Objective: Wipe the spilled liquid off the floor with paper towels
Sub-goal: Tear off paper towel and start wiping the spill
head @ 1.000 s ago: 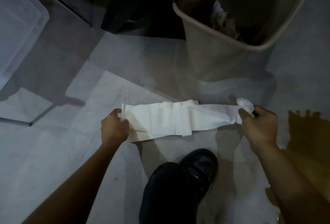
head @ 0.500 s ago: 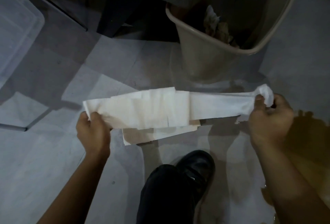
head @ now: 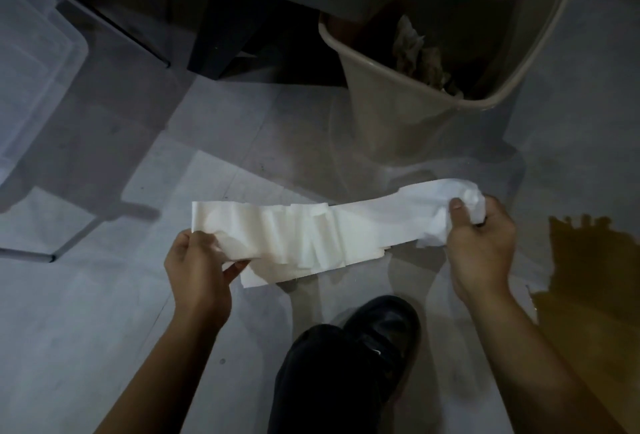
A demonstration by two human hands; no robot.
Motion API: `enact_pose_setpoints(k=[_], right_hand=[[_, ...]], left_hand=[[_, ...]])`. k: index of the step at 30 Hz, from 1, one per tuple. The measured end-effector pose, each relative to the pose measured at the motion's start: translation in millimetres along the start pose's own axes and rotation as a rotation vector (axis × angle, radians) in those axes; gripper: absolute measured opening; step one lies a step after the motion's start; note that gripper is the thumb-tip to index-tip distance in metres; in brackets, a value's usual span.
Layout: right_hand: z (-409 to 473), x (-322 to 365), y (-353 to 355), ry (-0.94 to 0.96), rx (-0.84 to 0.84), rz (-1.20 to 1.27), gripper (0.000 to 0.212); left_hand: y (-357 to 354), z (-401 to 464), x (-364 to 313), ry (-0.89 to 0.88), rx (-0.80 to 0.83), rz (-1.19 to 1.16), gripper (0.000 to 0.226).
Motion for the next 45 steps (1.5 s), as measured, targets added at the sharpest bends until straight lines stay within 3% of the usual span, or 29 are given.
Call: enact_pose_setpoints(k=[6,9,11,14,16,19,23,26,28,31,34,39,41,43,45], right_hand=[[-57,29,-70,0.141,0.3,0.03,0.006],[-80,19,-99,0.067,0.489,0.073,0.016],[-83,3,-104,-0.062,0.537,0.129,0.022],[-75,-18,-96,-0.196,0.51,0.199,0.025],[-71,-27,-90,-0.246,0.484,0.23,0.022],[-69,-41,-85,-0.345,0.461,0.299,0.019],[-74,-43,-88,-0.473,0.467,0.447,0.02],[-73,-39,-89,-0.413,0.492,0.395,0.037],[-69,-35,-87,-0.296,0.482,0.22,0.032],[-60,-32,-80,-0.183,0.428,0.048,0.029],[-53,-17,-66,-0.124,0.373,0.039,0.017],[-59,23,-33,0.047,0.303,0.022,0.018],[-64,32,-21,0.05,0.294,0.083,0.016],[-66,33,-7,-0.003,0.287,0.19,0.012],[-65,25,6,-0.138,0.294,0.36,0.021]], left_hand=[[-69,-67,-2,-0.153,0.302,0.112,0.024],[-121,-97,14,-0.245,0.616,0.329,0.027],[-139,-104,35,-0.211,0.778,0.483,0.024],[-132,-78,44,-0.095,0.683,0.387,0.03],[-115,-58,36,-0.175,0.514,0.424,0.034],[-101,-36,28,-0.379,0.33,0.694,0.027],[-109,-17,43,-0.341,0.343,0.885,0.076],[-109,-10,52,-0.27,0.321,0.891,0.075],[-105,-10,57,-0.205,0.3,0.834,0.059],[-104,-19,66,-0.048,0.367,0.613,0.035],[-116,-37,61,0.0,0.458,0.468,0.032],[-158,-94,17,-0.392,0.492,0.609,0.033],[-179,-129,7,-0.52,0.539,0.625,0.023],[-200,-161,11,-0.569,0.634,0.626,0.011],[-214,-187,19,-0.545,0.737,0.59,0.015]])
Point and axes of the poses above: each hand's wrist, its own z-axis towards the middle knuckle, its own y-axis out of the back of the hand, x = y × z, the point moved 10 cm from there along z, towards the middle knuckle, and after that the axes turned 2 degrees about -x, right-handed, at the moved point
